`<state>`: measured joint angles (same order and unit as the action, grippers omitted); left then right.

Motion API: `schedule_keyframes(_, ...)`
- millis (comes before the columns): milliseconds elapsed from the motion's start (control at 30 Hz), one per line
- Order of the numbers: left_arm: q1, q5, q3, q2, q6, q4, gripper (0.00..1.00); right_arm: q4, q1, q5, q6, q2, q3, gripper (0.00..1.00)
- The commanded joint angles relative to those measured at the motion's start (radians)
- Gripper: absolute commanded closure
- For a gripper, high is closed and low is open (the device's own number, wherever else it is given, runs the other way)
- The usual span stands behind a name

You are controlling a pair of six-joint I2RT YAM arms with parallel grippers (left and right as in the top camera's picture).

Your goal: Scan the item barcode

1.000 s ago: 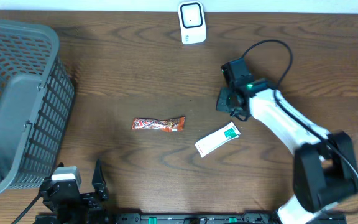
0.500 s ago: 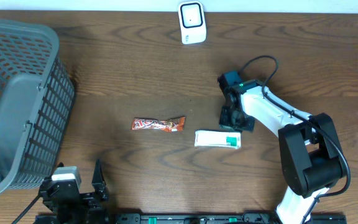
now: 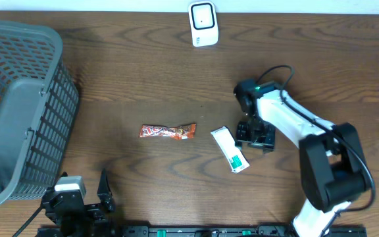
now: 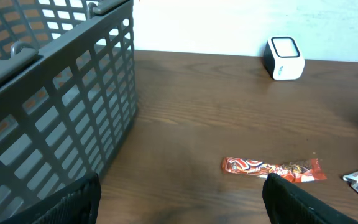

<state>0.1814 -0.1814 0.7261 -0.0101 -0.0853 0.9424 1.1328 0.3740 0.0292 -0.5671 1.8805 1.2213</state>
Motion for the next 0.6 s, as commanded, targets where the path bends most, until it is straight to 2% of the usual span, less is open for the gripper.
schedule_keyframes(0,-0.003,-0.006,0.002,0.006,0.001,0.001,0.16,0.004,-0.011,-0.019,0.128,-0.116,0.071,0.01)
schedule_keyframes(100,-0.003,-0.006,0.002,0.006,0.001,0.001,0.16,-0.006,0.002,-0.024,0.236,-0.174,0.071,0.01)
schedule_keyframes(267,-0.003,-0.006,0.002,0.006,0.001,0.001,0.16,-0.017,0.035,0.035,0.231,-0.18,0.037,0.01)
schedule_keyframes(567,-0.003,-0.006,0.002,0.006,0.001,0.001,0.16,-0.172,0.159,0.051,0.212,-0.181,-0.138,0.01)
